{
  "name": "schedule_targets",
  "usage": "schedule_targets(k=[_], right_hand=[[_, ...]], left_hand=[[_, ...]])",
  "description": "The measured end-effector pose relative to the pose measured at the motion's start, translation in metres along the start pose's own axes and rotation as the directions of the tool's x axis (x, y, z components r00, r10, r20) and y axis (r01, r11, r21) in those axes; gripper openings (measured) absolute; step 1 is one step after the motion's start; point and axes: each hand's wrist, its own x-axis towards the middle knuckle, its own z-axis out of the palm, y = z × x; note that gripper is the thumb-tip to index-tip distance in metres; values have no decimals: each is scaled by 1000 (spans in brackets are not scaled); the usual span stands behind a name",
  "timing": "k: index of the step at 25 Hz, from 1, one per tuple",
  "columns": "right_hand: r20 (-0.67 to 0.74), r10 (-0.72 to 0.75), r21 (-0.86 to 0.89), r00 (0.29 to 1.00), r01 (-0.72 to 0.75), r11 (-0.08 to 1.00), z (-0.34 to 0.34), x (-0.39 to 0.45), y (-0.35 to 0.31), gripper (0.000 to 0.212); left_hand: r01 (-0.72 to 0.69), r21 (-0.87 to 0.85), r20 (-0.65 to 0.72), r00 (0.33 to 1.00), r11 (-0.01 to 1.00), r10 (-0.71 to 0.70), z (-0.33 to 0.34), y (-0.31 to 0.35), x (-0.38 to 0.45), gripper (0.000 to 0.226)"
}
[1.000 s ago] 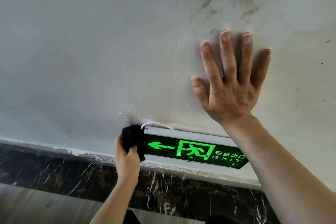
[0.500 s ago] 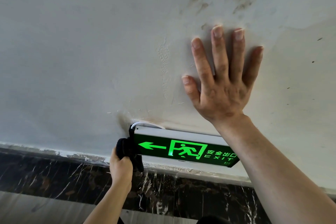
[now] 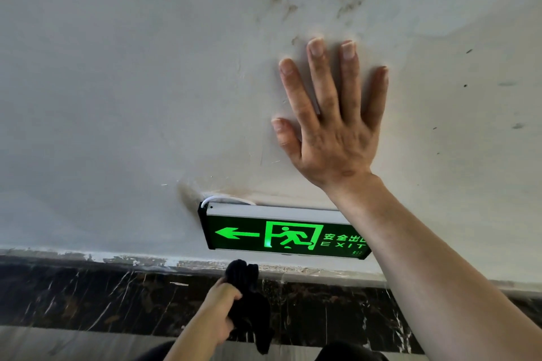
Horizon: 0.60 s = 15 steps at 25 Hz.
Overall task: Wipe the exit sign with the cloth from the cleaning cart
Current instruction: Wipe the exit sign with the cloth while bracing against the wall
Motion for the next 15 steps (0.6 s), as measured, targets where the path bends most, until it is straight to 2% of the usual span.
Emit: schedule_targets(k=[3, 7, 12, 15], right_hand=[[39, 1, 38, 999, -2, 999, -7, 2, 0, 61], [126, -2, 98, 992, -11, 995, -17, 2, 2, 60], [279, -17, 156, 960, -28, 987, -33, 6, 5, 62], [358, 13, 264, 934, -115, 958, -58, 6, 2, 61]], left_hand=[[-52, -19, 113, 992, 998, 54, -1, -7, -20, 43], [-133, -88, 161, 976, 987, 146, -11, -3, -51, 24], [-293, -163, 224, 919, 942, 324, -13, 18, -89, 31], [-393, -157, 269, 866, 906, 423, -8, 36, -113, 25]])
